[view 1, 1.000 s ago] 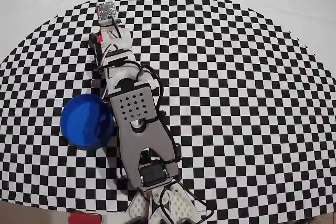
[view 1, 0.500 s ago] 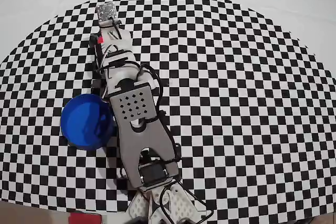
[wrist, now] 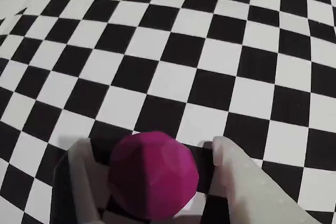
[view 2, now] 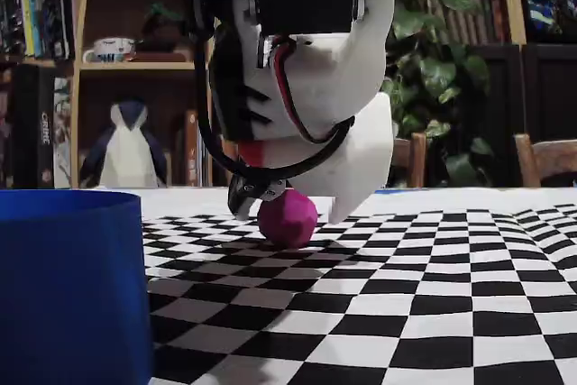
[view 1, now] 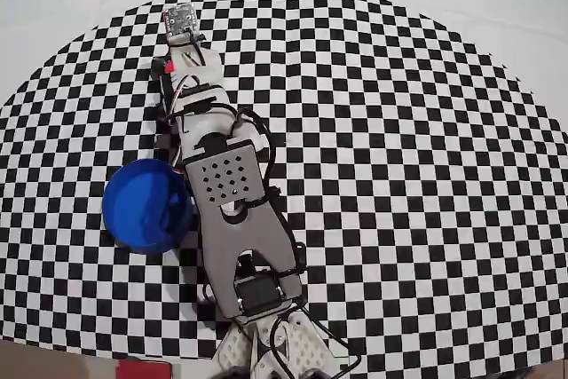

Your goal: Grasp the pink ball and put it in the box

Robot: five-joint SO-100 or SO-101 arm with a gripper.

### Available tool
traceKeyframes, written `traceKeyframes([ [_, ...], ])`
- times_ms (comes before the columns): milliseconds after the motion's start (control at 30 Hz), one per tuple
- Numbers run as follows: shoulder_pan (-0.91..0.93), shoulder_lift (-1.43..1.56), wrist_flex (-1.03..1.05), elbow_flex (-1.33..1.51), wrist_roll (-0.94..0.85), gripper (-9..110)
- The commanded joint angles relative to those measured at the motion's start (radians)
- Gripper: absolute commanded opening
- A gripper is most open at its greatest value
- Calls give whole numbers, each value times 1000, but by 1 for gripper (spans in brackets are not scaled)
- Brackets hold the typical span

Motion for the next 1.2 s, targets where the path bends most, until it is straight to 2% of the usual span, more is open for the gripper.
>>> traceKeyframes([
  [0,-3,12,3,-40,-6,26],
  [233,0,12,3,-41,-6,25],
  [600,-2,12,3,-41,-6,0],
  [1167,-2,74,9,-20,-6,0],
])
